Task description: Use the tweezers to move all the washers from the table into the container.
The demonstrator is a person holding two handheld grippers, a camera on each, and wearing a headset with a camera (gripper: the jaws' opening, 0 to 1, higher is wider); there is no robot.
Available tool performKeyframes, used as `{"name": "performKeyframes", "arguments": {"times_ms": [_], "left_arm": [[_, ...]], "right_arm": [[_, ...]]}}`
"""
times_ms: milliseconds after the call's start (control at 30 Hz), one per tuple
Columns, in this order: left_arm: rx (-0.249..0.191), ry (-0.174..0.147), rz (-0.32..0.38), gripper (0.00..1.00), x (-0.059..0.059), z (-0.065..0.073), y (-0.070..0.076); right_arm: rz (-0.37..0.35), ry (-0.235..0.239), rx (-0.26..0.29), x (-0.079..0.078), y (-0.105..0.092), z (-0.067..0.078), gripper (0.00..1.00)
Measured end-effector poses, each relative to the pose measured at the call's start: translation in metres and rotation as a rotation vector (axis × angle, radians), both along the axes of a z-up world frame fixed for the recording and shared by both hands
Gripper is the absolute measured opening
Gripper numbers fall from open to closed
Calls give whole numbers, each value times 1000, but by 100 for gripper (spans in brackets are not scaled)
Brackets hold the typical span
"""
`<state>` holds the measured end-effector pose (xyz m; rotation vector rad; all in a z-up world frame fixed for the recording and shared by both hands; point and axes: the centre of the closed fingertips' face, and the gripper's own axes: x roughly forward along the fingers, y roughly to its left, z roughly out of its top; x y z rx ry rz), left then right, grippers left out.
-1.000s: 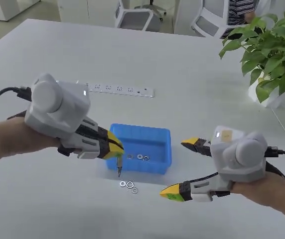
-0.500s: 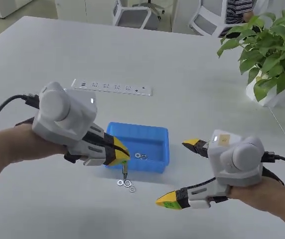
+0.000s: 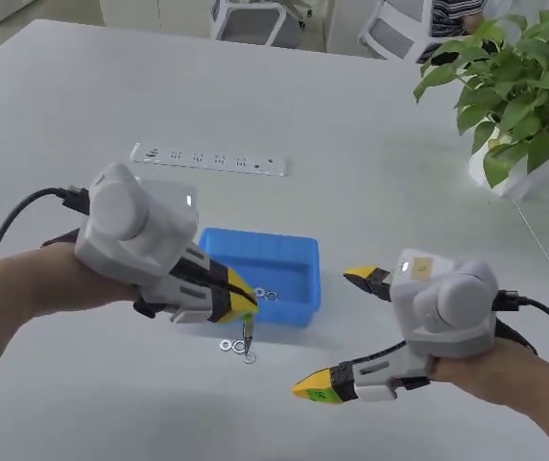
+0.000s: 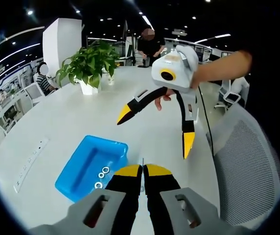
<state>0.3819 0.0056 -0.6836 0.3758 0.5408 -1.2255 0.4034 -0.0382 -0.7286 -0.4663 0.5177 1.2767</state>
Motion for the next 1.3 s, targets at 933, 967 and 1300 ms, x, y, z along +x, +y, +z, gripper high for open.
{"name": "performKeyframes", "arguments": {"times_ms": [933,967,1300], "left_arm": [[15,10,-12,6,4,-21,-6],[17,8,-12,6,4,-21,-6],[21,5,-39,6,1,-22,-6]], "right_arm": [[1,21,-20,-5,-7,-10,97],[12,13,-17,-6,-5,-9,95],[137,-3,-20,-17,15,-11,68]]}}
